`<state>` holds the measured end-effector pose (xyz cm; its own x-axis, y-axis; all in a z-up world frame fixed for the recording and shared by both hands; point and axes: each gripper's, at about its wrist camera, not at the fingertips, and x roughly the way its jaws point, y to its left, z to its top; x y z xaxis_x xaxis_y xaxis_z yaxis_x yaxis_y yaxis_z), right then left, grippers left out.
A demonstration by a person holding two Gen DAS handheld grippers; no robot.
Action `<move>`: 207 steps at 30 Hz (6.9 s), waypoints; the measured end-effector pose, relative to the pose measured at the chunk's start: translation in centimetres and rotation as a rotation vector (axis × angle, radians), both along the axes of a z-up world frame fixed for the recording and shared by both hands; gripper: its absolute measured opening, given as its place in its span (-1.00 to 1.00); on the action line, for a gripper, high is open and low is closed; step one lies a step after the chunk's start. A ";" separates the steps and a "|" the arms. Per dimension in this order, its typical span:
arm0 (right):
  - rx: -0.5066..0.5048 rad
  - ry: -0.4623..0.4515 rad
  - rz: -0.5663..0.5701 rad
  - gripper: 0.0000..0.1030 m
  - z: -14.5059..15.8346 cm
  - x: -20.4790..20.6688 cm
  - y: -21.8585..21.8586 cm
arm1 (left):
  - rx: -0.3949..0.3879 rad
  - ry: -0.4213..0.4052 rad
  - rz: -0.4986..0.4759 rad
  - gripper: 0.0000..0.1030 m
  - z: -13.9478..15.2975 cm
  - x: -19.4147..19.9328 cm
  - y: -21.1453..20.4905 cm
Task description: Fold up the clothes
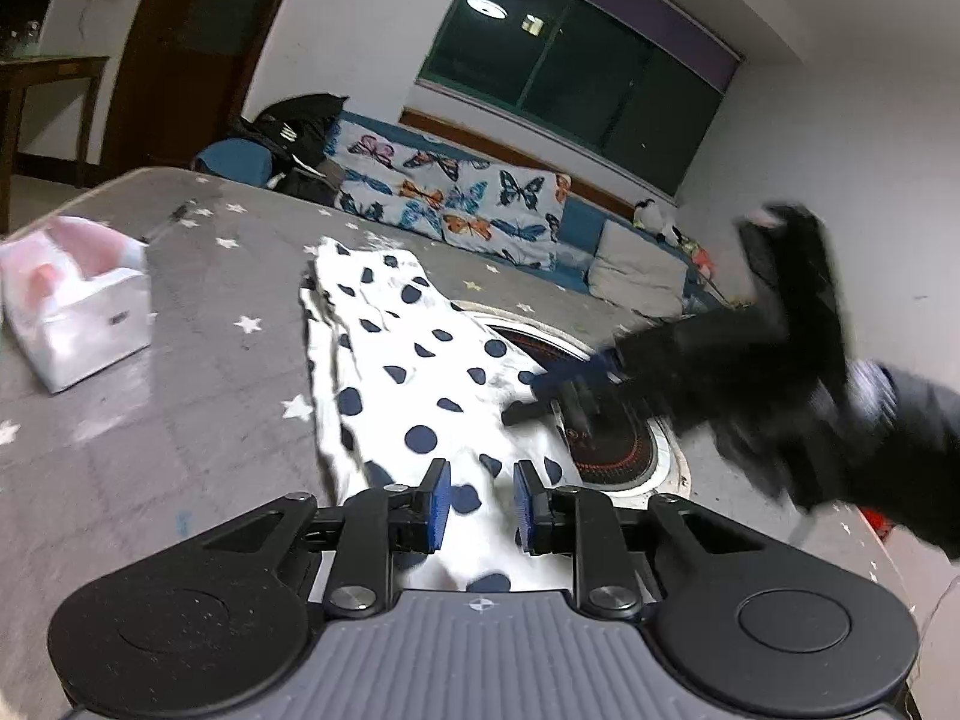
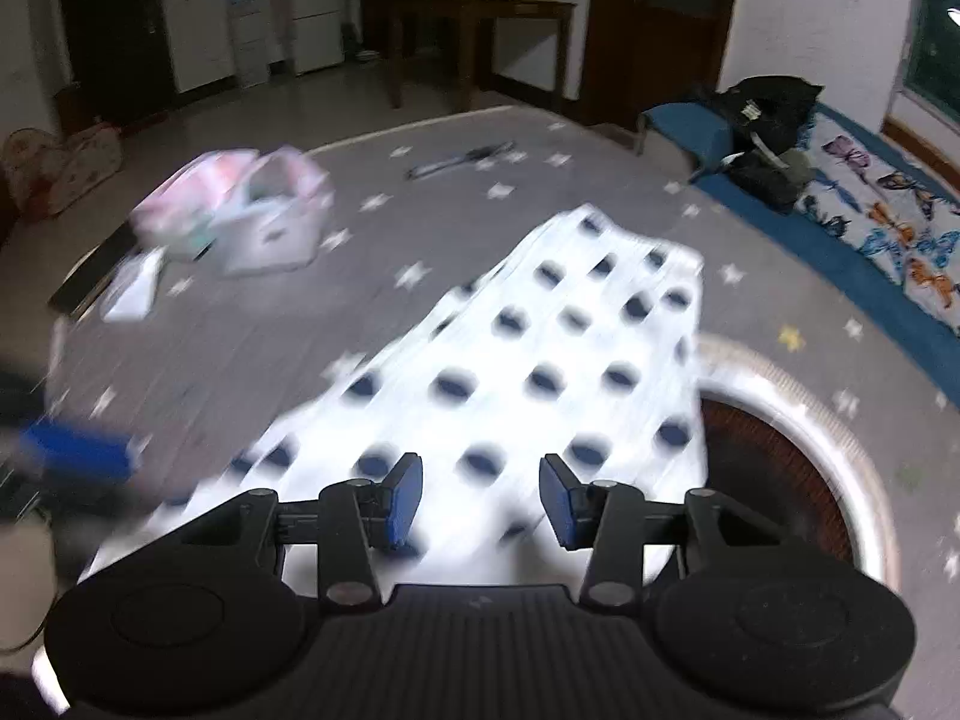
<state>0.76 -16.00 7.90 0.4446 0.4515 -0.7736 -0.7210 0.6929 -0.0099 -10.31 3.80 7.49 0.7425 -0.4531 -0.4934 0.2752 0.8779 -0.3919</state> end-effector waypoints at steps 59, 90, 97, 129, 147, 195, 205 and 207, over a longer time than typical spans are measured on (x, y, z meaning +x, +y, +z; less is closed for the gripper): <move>0.328 0.039 -0.249 -0.42 -5.5 1.3 -10.1 | 0.269 0.107 0.080 -0.64 -4.2 11.3 -1.8; 0.311 -0.012 -0.232 -0.91 -5.2 1.4 -10.5 | 0.296 0.041 0.112 -1.00 -3.8 11.5 -1.4; 0.271 -0.029 -0.260 -0.91 -5.2 1.2 -11.1 | 0.318 0.082 0.158 -1.00 -4.7 12.0 -0.2; 0.273 -0.010 -0.268 -0.68 -5.8 1.3 -10.9 | 0.238 0.071 0.130 -0.86 -4.9 14.9 -1.5; 0.242 -0.038 -0.266 -0.58 -5.8 1.2 -11.1 | 0.344 0.067 0.215 -0.83 -5.1 14.2 -1.6; 0.142 -0.030 0.107 -0.38 -3.8 -9.4 -4.2 | 0.419 -0.023 -0.164 -0.30 -4.8 2.7 -5.3; 0.138 -0.065 0.111 -0.28 -2.8 -11.8 -4.6 | 0.443 -0.063 -0.151 -0.21 -3.9 0.9 -5.0; 0.136 -0.077 0.122 -0.25 -2.4 -12.6 -4.6 | 0.437 -0.069 -0.146 -0.20 -3.7 0.8 -5.0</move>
<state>-11.83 -20.63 5.55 0.4354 0.6037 -0.6678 -0.8006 0.5989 0.0195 -9.49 -1.22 3.82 0.7240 -0.3160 -0.6132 0.4209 0.9066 0.0298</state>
